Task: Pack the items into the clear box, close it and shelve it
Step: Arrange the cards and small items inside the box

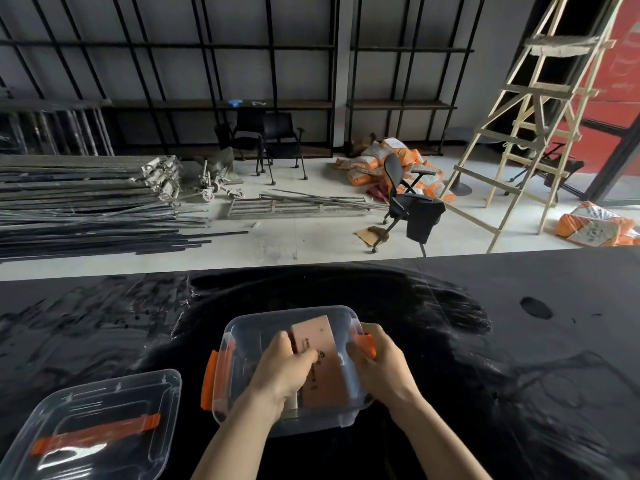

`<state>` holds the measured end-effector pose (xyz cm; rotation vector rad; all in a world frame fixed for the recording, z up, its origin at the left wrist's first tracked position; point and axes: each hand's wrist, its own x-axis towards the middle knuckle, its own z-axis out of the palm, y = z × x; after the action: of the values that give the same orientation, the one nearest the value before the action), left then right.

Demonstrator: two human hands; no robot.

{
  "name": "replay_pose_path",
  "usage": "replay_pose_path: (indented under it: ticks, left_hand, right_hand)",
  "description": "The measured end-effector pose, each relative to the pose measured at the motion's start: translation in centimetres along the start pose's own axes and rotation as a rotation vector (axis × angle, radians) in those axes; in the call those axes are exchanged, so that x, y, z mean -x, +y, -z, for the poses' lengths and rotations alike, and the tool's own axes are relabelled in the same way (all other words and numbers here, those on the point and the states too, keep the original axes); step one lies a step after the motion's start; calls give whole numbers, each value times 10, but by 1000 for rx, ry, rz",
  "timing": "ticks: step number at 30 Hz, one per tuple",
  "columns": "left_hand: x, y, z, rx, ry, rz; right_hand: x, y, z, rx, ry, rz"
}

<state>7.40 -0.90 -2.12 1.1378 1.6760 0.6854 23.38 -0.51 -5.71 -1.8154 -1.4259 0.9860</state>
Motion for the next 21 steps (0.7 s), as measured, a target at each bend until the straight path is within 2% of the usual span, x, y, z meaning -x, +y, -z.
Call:
replay_pose_path:
  ticks: [4,14,21]
  left_hand:
    - [-8,4,-2,-166,-16,43]
    - [-44,3,-39,-570,-195,145]
    - [-54,-1,-49,-1056,-325,39]
  right_hand:
    - [-3,5,-7,-140,33,-20]
    - [-10,11,-14,-149,61,-17]
    - [-12,13,-15,-125,72,4]
